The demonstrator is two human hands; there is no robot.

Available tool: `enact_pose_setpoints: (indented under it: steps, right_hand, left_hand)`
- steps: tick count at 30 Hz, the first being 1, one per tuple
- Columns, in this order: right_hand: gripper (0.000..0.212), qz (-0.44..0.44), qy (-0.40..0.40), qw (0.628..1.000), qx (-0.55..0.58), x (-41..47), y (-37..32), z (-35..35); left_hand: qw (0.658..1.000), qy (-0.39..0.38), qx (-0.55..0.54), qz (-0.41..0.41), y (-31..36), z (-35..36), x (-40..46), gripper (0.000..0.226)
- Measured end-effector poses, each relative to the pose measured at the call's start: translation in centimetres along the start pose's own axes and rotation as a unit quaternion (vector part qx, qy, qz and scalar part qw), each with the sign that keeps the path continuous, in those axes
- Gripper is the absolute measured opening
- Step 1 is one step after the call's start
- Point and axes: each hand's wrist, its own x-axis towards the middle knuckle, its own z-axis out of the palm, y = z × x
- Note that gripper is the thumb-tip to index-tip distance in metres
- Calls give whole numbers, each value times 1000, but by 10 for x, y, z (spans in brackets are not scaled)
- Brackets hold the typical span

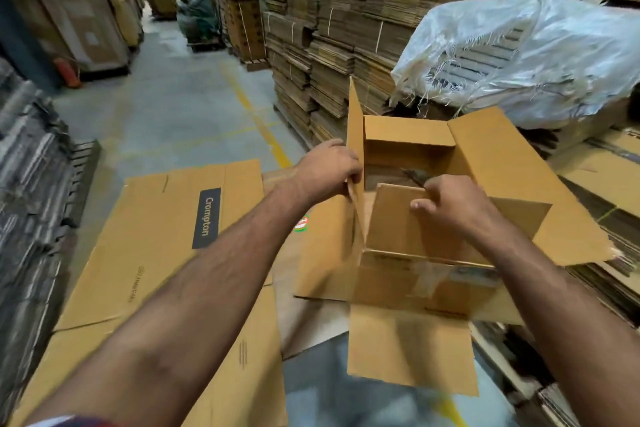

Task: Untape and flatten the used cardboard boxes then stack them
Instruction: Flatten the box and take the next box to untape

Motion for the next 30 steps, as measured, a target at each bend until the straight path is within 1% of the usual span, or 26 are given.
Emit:
enact_pose_setpoints:
  steps: [2,4,5,7,9,10,12,14,18,21,23,24,26,28,29,30]
  right_hand:
    - [22,-8,1,999,-33,-3,20,-17]
    - [32,-21,-1,998,-51,-8,39,-33]
    - [37,-28,-2,998,-57,-13,47,-41]
    - [40,-44,1,997,-69,-23,57,-51]
    - [39,-66,5,996,-66,-34,62,-56]
    - [35,-78,7,995,-56,-39,62,-56]
    - [21,-102,21,994,-29,-47,60,-55]
    - [20,-123,39,992,-17,-54,56,-54]
    - [20,-189,62,980,6,-66,44,-62]
    - [21,-233,74,970,-5,-67,37,-61]
    - [11,-232,49,971,-7,-54,39,-57]
    - [12,-213,33,976,-14,-45,41,-55]
    - [25,-173,8,983,-64,-30,49,-55]
    - [29,-168,-17,977,-133,-25,57,-57]
    - [31,-173,-45,974,-140,-27,59,-57]
    - [37,-177,-85,973,-119,-30,60,-53]
  left_hand:
    - [1000,20,-5,-18,16,-11,5,29]
    - [999,39,-19,-32,34,-19,11,31]
    - [998,46,-25,-33,45,-22,13,32]
    - [998,50,-34,-29,65,-29,18,35]
    - [999,42,-24,-19,78,-38,20,37]
    - [999,35,-18,-17,80,-45,19,38]
    - [999,23,-18,-15,79,-57,14,38]
    - [1000,6,-13,-23,78,-71,4,40]
    - [997,-15,7,-81,80,-90,-25,43]
    - [991,-27,29,-129,85,-92,-44,42]
    - [985,-34,36,-166,91,-85,-50,40]
    - [982,-35,44,-181,94,-80,-50,38]
    - [976,-31,49,-209,103,-65,-45,35]
    - [973,-18,31,-229,114,-52,-33,39]
    - [973,-16,24,-229,119,-47,-24,41]
    - [974,-16,21,-225,124,-42,-16,41]
